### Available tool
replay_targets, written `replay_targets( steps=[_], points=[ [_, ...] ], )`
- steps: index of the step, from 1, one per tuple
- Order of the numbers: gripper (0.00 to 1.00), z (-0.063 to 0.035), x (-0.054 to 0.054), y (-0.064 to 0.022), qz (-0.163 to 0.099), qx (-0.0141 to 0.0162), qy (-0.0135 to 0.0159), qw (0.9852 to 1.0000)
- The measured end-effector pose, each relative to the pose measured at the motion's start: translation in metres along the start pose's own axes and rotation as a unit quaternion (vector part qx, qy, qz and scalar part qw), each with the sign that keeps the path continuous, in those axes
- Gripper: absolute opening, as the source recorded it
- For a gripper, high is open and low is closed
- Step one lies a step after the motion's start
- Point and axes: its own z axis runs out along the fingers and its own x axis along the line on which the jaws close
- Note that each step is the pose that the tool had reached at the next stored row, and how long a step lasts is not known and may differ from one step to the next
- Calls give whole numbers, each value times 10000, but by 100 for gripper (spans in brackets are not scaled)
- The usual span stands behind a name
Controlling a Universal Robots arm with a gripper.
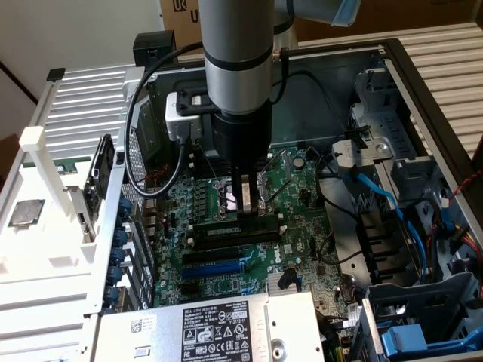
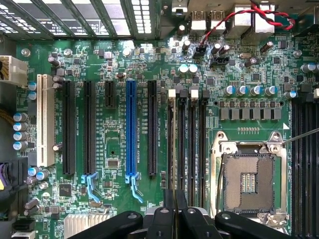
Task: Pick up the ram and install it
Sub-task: 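Insert the ram into the slot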
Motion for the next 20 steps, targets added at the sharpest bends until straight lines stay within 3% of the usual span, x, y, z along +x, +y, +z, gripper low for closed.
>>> replay_targets(
  steps=[20],
  points=[
    [12, -4, 7, 11, -15, 24, 0, 10000]
  ],
)
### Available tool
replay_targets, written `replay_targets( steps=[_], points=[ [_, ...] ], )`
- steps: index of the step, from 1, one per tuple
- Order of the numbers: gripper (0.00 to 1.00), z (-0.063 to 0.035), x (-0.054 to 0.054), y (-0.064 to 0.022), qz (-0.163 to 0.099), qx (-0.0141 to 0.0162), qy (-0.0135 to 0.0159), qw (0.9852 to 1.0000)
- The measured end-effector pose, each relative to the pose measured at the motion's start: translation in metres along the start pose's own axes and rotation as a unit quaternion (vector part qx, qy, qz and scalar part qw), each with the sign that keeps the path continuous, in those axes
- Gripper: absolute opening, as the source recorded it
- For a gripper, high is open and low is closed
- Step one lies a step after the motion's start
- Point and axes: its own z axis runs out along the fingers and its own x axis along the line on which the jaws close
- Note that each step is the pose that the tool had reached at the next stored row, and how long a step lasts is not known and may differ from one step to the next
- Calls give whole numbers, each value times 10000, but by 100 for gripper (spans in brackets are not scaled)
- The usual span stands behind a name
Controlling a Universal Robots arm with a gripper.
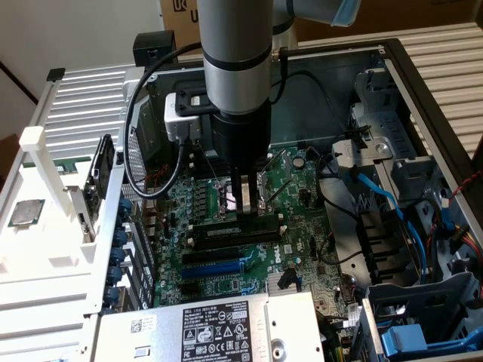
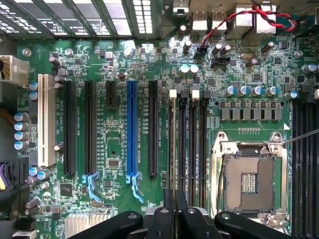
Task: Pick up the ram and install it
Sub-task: 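Insert the ram into the slot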
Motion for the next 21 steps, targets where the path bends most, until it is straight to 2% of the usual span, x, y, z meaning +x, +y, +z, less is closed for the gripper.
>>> replay_targets(
  steps=[21],
  points=[
    [12, 7, 2, 0, -55, 5, 0, 10000]
  ],
)
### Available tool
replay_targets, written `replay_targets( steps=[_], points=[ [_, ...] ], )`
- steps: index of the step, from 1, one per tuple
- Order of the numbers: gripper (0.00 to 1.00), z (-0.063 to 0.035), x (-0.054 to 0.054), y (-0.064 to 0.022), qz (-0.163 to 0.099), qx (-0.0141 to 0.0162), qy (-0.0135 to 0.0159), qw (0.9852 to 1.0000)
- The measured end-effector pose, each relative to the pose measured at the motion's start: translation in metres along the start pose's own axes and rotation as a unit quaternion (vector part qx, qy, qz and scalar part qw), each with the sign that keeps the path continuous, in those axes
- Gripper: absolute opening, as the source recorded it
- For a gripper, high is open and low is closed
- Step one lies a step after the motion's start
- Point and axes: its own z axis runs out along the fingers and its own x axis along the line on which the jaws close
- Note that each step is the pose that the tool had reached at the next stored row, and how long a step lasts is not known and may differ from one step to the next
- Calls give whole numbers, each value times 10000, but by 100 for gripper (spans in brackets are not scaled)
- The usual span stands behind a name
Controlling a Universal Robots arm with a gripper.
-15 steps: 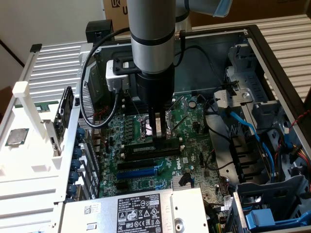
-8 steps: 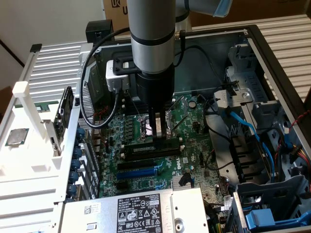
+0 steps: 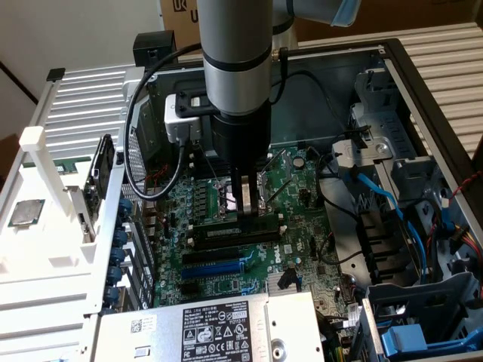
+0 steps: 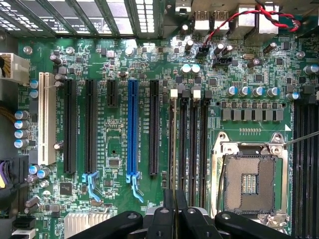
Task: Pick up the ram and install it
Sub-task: 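Insert the ram into the slot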
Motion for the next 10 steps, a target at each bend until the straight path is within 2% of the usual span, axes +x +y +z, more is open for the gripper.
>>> replay_targets(
  steps=[10],
  points=[
    [12, 6, 10, 0, -22, 1, 1, 10000]
  ],
)
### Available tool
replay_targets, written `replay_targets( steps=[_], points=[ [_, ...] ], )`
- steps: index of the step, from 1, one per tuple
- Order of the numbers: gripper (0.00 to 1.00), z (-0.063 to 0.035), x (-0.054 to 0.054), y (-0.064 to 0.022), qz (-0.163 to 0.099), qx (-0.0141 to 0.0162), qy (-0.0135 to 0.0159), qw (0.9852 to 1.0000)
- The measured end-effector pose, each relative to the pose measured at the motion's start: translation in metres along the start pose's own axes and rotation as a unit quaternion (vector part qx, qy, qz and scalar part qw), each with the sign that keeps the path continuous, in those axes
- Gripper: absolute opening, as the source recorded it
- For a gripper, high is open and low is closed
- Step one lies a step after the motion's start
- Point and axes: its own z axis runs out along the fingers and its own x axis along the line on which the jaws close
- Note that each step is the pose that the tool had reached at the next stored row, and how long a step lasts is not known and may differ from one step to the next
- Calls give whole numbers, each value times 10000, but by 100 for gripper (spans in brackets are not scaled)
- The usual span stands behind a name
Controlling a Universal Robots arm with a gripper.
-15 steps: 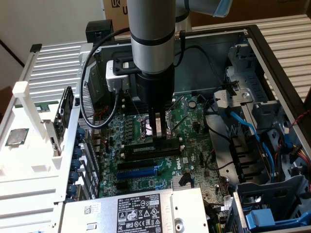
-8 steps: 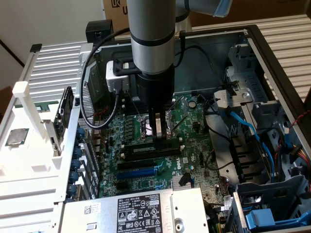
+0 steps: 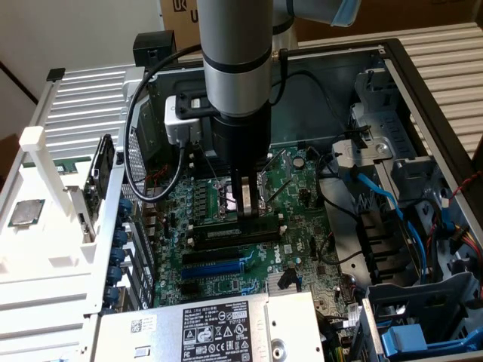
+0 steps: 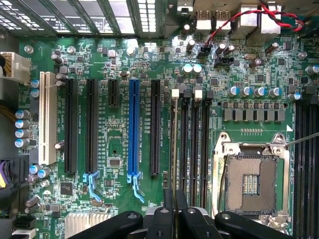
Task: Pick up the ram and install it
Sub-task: 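Insert the ram into the slot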
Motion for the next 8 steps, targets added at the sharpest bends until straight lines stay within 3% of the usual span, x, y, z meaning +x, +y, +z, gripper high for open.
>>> replay_targets(
  steps=[8],
  points=[
    [12, -13, -1, 5, -22, 37, -2, 10000]
  ],
)
